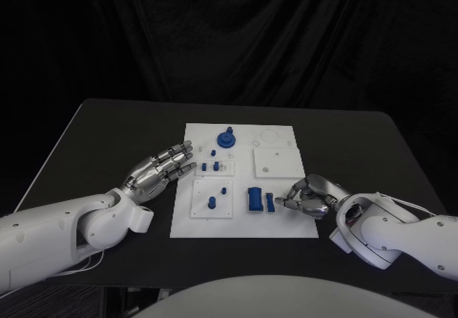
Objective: Assemble the parts on the task board
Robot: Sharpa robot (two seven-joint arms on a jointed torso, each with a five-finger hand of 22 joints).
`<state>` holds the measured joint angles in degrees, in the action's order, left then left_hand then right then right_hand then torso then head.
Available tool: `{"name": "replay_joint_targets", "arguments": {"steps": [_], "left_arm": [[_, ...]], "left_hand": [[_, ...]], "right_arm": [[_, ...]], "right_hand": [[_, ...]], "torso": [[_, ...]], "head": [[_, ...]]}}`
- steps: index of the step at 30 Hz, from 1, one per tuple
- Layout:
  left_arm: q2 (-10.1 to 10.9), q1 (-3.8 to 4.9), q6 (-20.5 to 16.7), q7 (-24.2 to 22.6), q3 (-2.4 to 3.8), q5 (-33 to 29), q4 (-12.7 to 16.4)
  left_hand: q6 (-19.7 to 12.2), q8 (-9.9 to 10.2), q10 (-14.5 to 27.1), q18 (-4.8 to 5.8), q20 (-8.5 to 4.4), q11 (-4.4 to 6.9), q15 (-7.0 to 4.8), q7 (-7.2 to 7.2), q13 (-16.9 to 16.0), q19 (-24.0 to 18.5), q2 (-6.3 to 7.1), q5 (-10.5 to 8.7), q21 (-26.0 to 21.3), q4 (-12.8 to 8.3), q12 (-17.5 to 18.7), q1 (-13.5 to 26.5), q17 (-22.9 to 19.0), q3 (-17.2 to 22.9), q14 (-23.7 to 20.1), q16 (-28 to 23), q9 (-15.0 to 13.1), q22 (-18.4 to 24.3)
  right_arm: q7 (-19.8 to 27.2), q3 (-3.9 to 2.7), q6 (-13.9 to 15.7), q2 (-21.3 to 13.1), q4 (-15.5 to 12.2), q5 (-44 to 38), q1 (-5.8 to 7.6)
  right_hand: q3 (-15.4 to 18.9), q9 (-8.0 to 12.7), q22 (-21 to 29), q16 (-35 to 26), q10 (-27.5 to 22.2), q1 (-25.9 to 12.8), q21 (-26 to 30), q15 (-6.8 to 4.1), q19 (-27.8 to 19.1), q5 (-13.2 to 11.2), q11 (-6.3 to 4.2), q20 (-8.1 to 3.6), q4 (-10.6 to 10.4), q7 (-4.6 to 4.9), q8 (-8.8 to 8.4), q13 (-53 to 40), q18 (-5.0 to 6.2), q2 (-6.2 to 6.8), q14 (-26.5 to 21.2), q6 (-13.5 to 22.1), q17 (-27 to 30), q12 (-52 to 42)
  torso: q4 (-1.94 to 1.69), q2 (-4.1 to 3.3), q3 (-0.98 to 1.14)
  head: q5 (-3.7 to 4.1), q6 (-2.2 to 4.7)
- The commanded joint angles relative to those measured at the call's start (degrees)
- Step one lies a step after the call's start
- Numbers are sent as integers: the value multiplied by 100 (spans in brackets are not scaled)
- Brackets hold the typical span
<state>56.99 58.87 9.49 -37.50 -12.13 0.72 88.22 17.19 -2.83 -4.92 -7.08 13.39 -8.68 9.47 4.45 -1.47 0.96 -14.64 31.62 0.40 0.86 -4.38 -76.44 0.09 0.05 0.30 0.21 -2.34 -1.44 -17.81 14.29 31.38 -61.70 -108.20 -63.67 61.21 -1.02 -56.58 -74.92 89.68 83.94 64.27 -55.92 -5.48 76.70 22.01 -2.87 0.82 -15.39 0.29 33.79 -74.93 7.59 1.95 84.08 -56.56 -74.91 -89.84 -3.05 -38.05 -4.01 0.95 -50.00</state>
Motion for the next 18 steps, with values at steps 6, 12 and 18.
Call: {"name": "replay_joint_targets", "arguments": {"steps": [6, 12, 18], "left_arm": [[273, 8, -449, -1239, 7, 281, 395], [395, 33, -530, -1292, 11, 246, 516], [372, 41, -484, -1244, 9, 112, 486]], "left_hand": [[148, -28, -84, -70, -74, 27, -49, -12, -9, -7, 82, 92, 28, 35, -77, 17, 18, 30, 17, 38, -6, -1], [174, -30, -90, -63, -88, 31, -55, 3, -10, -3, 84, 89, 31, 48, -86, 23, 18, 26, 18, 39, -8, -7], [172, -23, -78, -48, -80, 34, -34, 35, -5, -1, 63, 102, 33, 54, -83, 7, 17, 46, 17, 36, -4, -9]], "right_arm": [[-407, 1, -577, 1, 35, -111, -17], [-541, 1, -744, 61, 77, -113, -17], [-587, 1, -799, 121, 113, -113, -17]], "right_hand": [[136, -482, -676, 32, 606, 178, -285, -112, 155, -37, -106, -73, -16, -86, 556, -1507, -125, -15, 592, 136, -1509, -16], [244, -611, -677, 32, 606, 162, -306, -128, 161, -336, -121, -91, -68, -101, 709, -1507, -127, -39, 592, 175, -1509, -16], [360, -774, -685, 32, 606, 133, -349, -145, 179, -687, -139, -107, -85, -121, 960, -1507, -134, -83, 592, 85, -1509, -16]], "torso": [[-7, -3, -4], [-2, -6, -5], [-7, -8, -6]], "head": [[18, 0], [18, 0], [24, 0]]}}
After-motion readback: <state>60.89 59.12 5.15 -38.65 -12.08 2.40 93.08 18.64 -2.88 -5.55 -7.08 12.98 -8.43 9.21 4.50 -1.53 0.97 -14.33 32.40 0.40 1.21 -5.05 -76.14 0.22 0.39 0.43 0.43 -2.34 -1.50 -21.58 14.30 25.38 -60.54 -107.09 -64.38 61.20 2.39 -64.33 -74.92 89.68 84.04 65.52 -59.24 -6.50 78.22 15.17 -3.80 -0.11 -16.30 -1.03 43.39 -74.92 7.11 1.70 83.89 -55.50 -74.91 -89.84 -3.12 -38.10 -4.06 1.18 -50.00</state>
